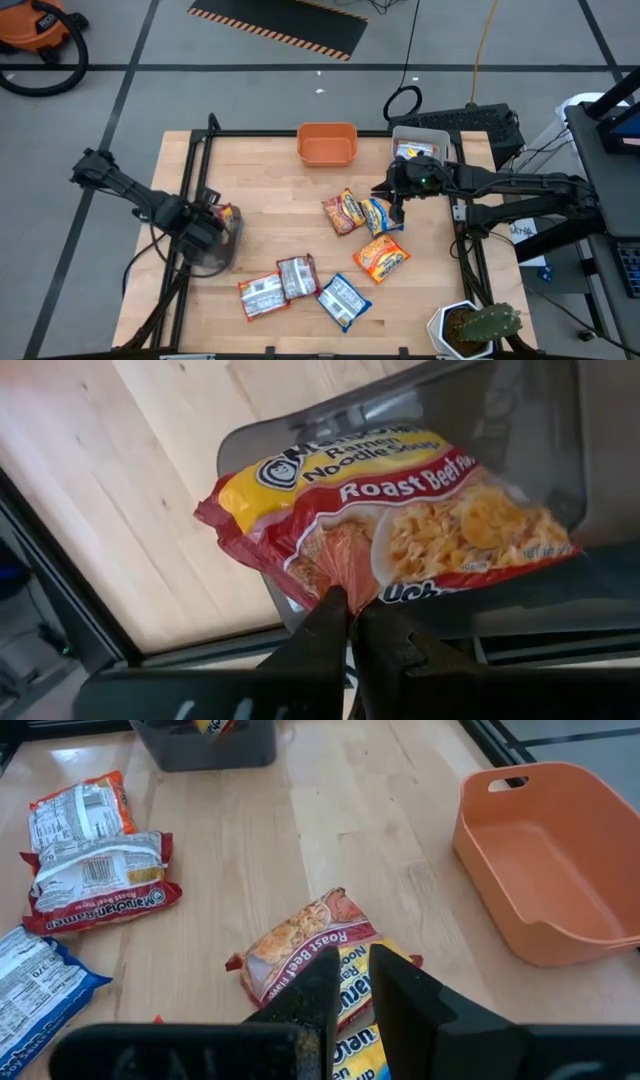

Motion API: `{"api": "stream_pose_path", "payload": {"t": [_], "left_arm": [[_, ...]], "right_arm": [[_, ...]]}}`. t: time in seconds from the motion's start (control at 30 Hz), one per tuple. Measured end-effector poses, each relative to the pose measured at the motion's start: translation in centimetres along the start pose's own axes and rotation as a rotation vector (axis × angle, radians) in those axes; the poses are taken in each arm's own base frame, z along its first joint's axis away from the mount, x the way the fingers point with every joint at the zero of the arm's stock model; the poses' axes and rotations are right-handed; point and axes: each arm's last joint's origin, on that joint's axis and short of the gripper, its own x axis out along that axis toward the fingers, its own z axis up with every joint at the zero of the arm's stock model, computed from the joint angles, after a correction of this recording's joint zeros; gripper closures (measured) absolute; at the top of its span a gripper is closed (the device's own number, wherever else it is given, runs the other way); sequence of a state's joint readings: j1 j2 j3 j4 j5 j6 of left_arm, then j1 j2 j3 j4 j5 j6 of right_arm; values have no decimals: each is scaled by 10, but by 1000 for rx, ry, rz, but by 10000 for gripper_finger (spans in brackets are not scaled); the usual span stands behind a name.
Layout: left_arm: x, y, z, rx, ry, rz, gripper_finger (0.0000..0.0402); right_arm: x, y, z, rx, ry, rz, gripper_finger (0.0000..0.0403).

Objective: Sort Maruchan noodles
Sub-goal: Put the middle red noodle pack into the black bin

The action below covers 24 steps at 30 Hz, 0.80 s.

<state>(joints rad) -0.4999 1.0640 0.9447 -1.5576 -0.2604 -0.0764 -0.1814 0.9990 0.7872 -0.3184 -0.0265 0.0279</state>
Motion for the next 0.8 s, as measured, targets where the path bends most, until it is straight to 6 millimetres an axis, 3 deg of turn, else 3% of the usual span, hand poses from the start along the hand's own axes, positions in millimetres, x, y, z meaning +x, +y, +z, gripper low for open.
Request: {"api": "stream_pose_path", "payload": {"t": [0.47,0.8], "left_arm": [[6,0,12,-45,69,92,259],[5,2,11,-67,63,108,252]], "right_arm": [[0,0,0,12,1,1,348],[0,0,0,13,1,1,348]]}}
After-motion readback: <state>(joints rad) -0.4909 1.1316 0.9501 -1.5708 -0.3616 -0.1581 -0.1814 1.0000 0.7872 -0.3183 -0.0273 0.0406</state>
